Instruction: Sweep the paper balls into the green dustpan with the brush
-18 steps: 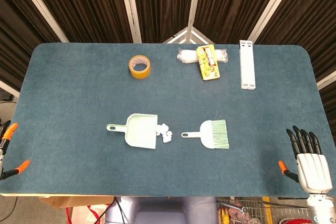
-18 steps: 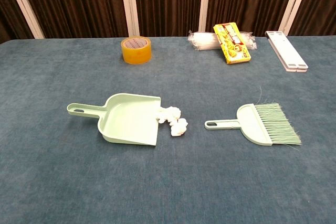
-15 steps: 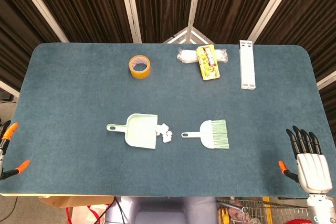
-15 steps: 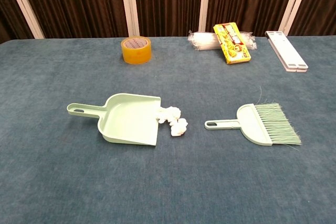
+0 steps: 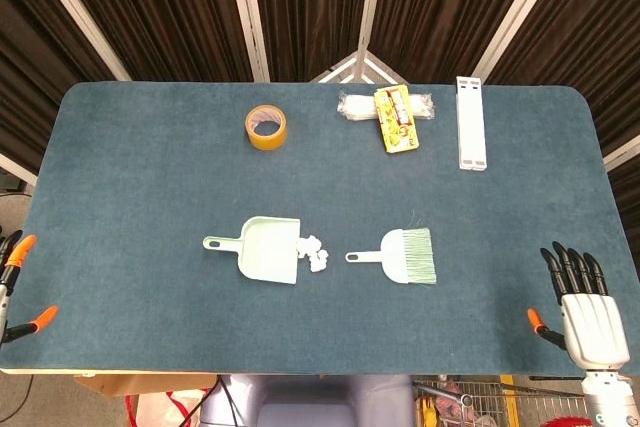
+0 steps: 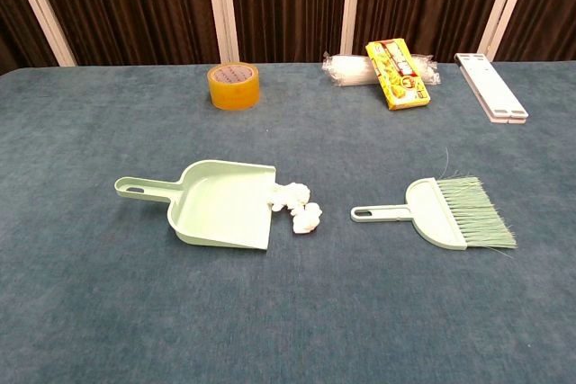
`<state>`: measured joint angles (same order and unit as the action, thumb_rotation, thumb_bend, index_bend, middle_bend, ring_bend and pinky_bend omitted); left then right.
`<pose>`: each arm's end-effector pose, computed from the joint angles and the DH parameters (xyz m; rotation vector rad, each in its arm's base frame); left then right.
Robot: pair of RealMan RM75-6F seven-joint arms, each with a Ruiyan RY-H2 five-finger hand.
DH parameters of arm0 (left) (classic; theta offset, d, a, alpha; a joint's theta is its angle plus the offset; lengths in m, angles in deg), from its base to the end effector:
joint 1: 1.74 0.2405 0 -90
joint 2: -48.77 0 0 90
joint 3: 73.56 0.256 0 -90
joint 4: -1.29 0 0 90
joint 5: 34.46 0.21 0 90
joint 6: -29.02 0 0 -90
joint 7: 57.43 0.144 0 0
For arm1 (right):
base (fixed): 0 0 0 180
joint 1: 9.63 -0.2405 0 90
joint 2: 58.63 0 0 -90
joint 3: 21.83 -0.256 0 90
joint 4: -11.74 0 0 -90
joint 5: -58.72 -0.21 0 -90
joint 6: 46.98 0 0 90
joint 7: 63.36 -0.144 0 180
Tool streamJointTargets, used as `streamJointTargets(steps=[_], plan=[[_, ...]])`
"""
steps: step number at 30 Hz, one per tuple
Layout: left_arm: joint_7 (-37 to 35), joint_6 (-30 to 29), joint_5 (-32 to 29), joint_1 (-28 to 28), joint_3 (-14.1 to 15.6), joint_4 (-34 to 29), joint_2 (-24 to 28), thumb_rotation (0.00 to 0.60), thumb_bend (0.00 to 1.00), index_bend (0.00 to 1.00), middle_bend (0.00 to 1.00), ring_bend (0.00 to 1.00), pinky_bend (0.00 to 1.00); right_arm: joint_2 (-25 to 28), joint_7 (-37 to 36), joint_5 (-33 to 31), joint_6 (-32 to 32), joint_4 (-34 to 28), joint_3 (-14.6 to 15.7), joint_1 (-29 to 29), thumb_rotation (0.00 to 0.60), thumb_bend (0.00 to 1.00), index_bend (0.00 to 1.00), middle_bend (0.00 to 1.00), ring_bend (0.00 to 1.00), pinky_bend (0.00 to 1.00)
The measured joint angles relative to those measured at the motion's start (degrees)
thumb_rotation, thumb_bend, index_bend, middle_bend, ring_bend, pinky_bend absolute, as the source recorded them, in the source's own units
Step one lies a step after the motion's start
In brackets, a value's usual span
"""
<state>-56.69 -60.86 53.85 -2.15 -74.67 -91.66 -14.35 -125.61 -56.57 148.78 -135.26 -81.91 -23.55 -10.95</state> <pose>-0.3152 0.1502 0.1683 -1.3525 -0.8791 -0.8868 -0.3013 -0.1573 0.1424 1.4061 -0.8508 0.8859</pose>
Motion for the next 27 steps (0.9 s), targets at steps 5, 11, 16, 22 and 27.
streamJointTargets(steps=[5,11,16,22,27], plan=[[-0.02,0.02,-0.15,0.04,-0.02,-0.04,-0.01,0.6,0.0,0.0,0.0,0.0,0.0,0.1,-0.44,0.07,0.14,-0.81,-0.3,-0.35,0.6,0.28,0.0,0.0,0.0,0.01],[0.1,0.06,0.32,-0.02,0.18,-0.09,0.04,0.6,0.0,0.0,0.0,0.0,0.0,0.36,-0.58,-0.31,0.96,-2.59,-1.94,-1.89,0.6,0.28,0.0,0.09,0.17,0.21],[0.4,0.49,-0.17,-0.08,0.19,-0.26,-0.04,0.6,0.0,0.0,0.0,0.0,0.0,0.47,-0.08,-3.08,4.39,-5.31,-4.92,-5.01,0.6,0.28,0.02,0.51,0.61,0.59],[1.74,1.53,-1.44,-0.38,-0.07,-0.99,-0.08,0.6,0.0,0.0,0.0,0.0,0.0,0.42,4.17,-8.14,12.25,-9.35,-8.48,-11.21,0.6,0.28,0.19,0.75,0.83,0.73],[3.19,2.02,-2.04,-0.63,-0.29,-1.42,-0.3,0.6,0.0,0.0,0.0,0.0,0.0,-1.7,10.54,-12.99,18.2,-11.63,-10.15,-16.42,0.6,0.28,0.3,0.79,0.86,0.74]])
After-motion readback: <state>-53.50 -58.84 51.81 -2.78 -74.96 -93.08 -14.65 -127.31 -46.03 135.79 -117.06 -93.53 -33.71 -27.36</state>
